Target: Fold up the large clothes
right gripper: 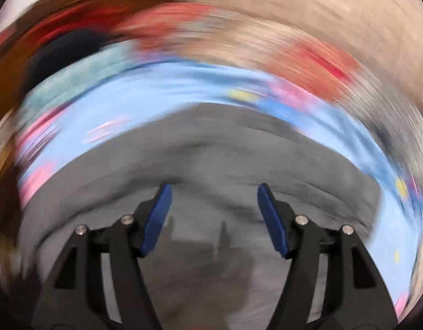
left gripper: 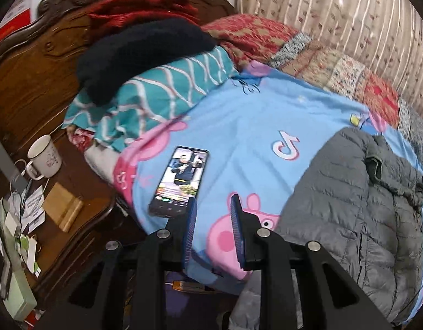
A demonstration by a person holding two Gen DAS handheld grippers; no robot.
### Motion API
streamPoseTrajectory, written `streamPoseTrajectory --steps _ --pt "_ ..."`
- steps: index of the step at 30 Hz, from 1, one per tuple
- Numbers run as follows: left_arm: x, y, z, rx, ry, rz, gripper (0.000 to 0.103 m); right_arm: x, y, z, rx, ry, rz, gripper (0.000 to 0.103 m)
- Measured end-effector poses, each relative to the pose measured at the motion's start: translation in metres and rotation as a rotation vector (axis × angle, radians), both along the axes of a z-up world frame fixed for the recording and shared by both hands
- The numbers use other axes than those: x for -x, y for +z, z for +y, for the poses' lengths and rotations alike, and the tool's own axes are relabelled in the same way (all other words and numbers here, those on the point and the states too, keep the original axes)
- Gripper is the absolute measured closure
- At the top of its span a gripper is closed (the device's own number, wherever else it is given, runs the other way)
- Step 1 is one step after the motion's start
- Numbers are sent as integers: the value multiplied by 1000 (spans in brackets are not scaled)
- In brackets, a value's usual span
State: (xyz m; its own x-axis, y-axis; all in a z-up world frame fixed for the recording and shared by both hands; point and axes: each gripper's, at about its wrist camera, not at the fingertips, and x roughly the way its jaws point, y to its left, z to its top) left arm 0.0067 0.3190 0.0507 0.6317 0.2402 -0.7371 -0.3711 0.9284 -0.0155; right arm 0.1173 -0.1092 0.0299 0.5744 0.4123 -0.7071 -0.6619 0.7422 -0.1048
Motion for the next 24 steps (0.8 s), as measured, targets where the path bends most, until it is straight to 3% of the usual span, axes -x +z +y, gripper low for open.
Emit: streamPoseTrajectory --steps 2,4,8,13,18,19,21,22,24 --pt "14 4 6 3 1 -26 54 59 -11 55 96 236 -34 31" --pt "30 9 11 1 2 -53 54 121 -40 106 254 454 -124 31" --pt "75 17 27 15 27 -116 54 182 -96 156 527 678 -327 31" --pt "123 23 55 27 97 -177 54 198 -150 170 800 878 -616 31" --pt "149 31 83 28 171 -221 54 195 -150 210 793 946 -583 35" --pt "150 32 89 29 176 -226 54 192 -148 219 790 957 -525 65" --pt "152 35 96 28 190 -237 54 186 -130 233 700 913 -374 91" --pt "151 37 98 25 193 -242 54 177 -110 237 614 866 -322 98" --pt "150 38 99 17 192 -248 54 151 -64 240 426 742 -219 99"
